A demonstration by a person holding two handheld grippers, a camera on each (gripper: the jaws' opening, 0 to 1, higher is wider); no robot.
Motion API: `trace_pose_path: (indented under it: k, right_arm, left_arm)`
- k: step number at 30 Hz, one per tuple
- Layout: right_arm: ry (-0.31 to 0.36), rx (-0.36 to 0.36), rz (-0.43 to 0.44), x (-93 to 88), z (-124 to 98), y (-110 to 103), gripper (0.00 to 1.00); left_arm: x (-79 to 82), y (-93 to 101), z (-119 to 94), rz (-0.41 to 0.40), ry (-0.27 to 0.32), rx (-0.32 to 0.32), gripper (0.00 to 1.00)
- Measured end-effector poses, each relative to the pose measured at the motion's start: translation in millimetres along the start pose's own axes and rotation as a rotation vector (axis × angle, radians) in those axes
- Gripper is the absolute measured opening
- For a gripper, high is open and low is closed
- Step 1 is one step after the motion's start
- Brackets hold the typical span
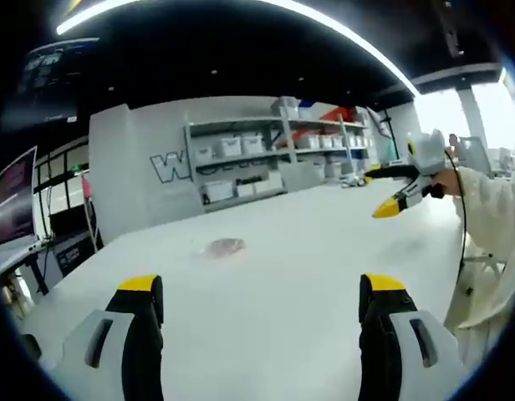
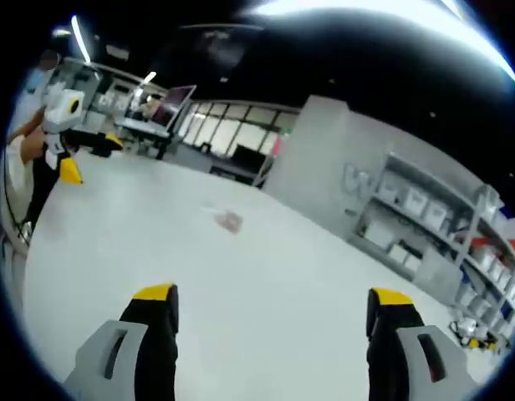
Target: Open the resealable bag by pulling the two sides of the seal apart until the entire bag opening is separated and visibly accessible.
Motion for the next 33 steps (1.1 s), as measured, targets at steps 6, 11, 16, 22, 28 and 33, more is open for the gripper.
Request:
trace_pose_path:
  k: [6, 11, 16, 22, 28, 33]
  right_arm:
    - [0.005, 0.008, -0.001, 5.7, 4, -4, 0.95]
    - [0.019, 0.005, -0.016, 11.2, 8, -5, 0.98]
    - [0.023, 0.024, -0.028, 14.9, 12, -9, 0.96]
    - [0.015, 0.045, -0.049, 17.2, 18, -12, 0.93]
    - [0.056, 0.044, -0.07, 25.3, 20, -14, 0.98]
    - [0.062, 0.046, -0.082, 28.9, 26, -16, 0.99]
  left_arm:
    - [-0.4, -0.3, -1, -0.002, 0.001, -0.003, 0.97]
    - [-0.2, 0.1, -2, -0.004, 0.006, -0.004, 0.96]
    - [-1.3, 1.3, -2, -0.008, 0.004, -0.004, 0.96]
    - [-3.0, 3.7, -1, -0.008, 0.001, -0.007, 0.96]
    - [-2.7, 2.3, -3, -0.011, 0.003, 0.003, 0.97]
    - [-3.5, 2.8, -4, -0.009, -0.001, 0.001, 0.96]
Point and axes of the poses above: the point that each gripper's makers call its tool centre point, and the gripper's own axes: z roughly forward along the fingers, y roughly to its right, x roughly out of its top, the point moved 2 cm from there along -z, roughly backward along the fingers, and after that the axes turned 9 degrees about -x, right-handed, at the moved point
